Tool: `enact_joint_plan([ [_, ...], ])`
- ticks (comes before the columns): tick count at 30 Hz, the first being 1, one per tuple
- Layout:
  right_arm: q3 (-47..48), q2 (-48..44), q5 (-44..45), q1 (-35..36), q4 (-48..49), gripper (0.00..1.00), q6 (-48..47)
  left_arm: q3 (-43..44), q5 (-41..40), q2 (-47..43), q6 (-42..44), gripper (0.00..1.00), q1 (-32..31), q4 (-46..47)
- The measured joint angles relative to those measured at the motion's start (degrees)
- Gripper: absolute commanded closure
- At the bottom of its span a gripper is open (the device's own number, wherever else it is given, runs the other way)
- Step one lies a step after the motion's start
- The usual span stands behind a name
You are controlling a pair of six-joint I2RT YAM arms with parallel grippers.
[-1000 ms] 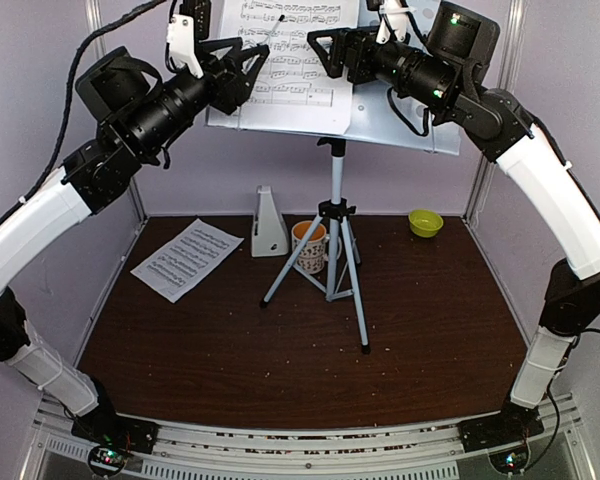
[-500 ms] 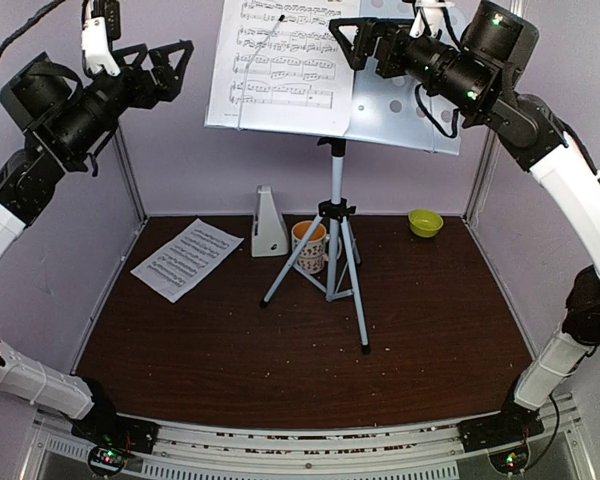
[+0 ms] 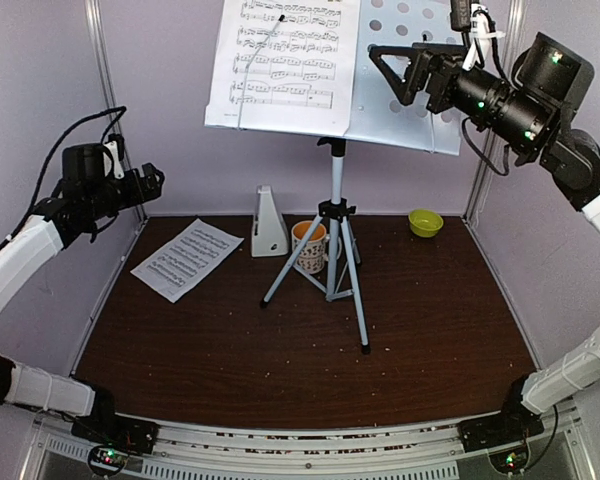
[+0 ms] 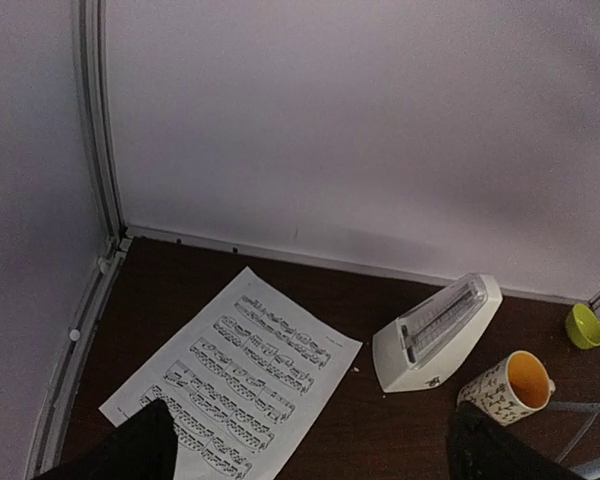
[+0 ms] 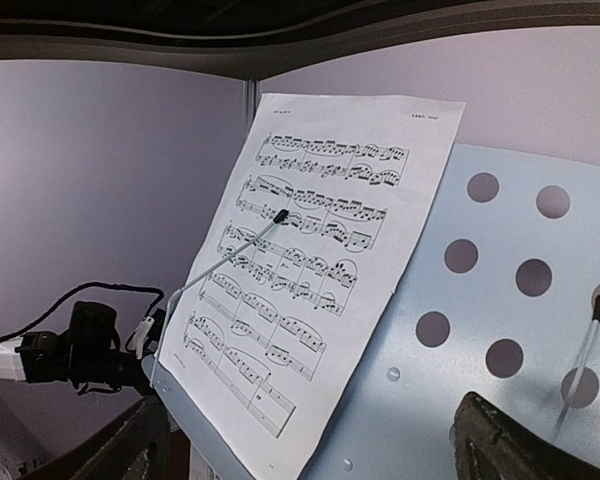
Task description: Set up the instrument practice props
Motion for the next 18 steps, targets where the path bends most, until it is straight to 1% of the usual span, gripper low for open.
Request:
enact_joint_plan([
  [4, -9.2, -5.7, -0.2, 0.0, 1.1, 0.0, 1.7, 2.1, 2.4, 10.6, 1.3, 0.13, 0.5, -2.1],
  [7, -14.6, -9.4, 0.1, 0.0, 1.4, 0.0, 2.6, 5.3, 3.9, 19.3, 4.3, 0.15, 0.5, -3.0],
  [9, -17.6, -11.6, 0.6, 0.0, 1.4, 0.0, 3.0, 7.0, 4.2, 23.4, 6.7, 0.16, 0.5, -4.1],
  [15, -24.6, -17.5, 4.1, 0.1, 0.4, 0.0, 3.1, 17.7, 2.7, 36.3, 18.9, 0.16, -1.0, -10.3],
  [18, -26.8, -19.4, 5.6, 0.0, 0.1, 0.0, 3.1, 21.6, 2.4, 41.0, 24.0, 0.16, -2.0, -11.5],
])
